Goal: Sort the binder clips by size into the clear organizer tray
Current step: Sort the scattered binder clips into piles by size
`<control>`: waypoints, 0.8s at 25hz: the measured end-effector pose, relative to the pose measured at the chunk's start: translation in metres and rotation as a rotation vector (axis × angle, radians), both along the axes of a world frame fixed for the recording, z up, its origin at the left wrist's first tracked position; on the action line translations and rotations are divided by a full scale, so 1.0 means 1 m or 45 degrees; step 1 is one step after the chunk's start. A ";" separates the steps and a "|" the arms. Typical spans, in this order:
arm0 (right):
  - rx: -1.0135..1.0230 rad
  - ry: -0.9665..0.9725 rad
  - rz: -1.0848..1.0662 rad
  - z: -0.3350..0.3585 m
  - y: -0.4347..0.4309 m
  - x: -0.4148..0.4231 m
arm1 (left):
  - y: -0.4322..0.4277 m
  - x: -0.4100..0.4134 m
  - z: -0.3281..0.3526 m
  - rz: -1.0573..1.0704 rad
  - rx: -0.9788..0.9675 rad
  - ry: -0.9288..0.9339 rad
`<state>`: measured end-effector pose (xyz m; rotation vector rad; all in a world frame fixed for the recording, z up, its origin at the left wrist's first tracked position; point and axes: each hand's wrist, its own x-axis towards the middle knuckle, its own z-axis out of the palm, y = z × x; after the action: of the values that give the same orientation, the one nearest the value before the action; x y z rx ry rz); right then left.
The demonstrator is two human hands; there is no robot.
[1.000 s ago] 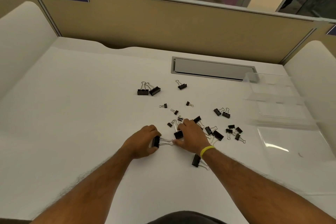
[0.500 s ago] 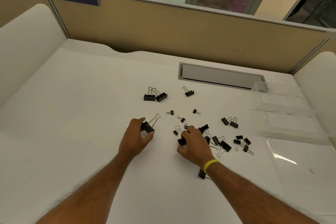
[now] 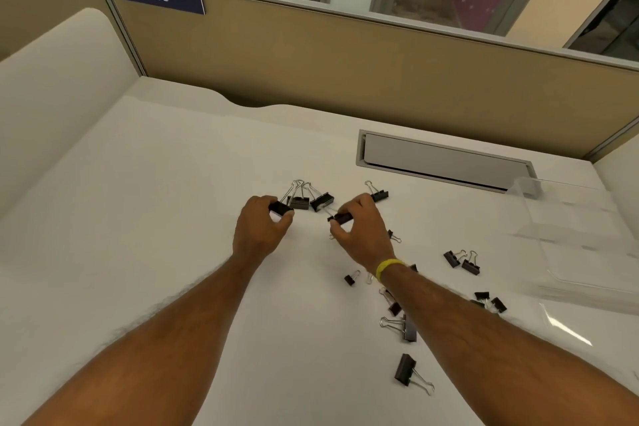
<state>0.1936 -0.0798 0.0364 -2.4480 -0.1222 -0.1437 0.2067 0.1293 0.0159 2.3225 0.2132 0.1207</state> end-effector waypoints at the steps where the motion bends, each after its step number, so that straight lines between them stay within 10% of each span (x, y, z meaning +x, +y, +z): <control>1: 0.024 -0.007 -0.009 0.002 0.005 0.013 | 0.001 0.012 -0.001 0.007 0.014 0.035; 20: -0.048 0.109 0.081 -0.033 0.018 0.069 | -0.008 0.060 -0.023 -0.205 0.184 0.167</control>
<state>0.2626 -0.0617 0.0039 -2.4803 -0.1661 -0.0085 0.2667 0.1214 -0.0071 2.4837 0.0839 -0.0999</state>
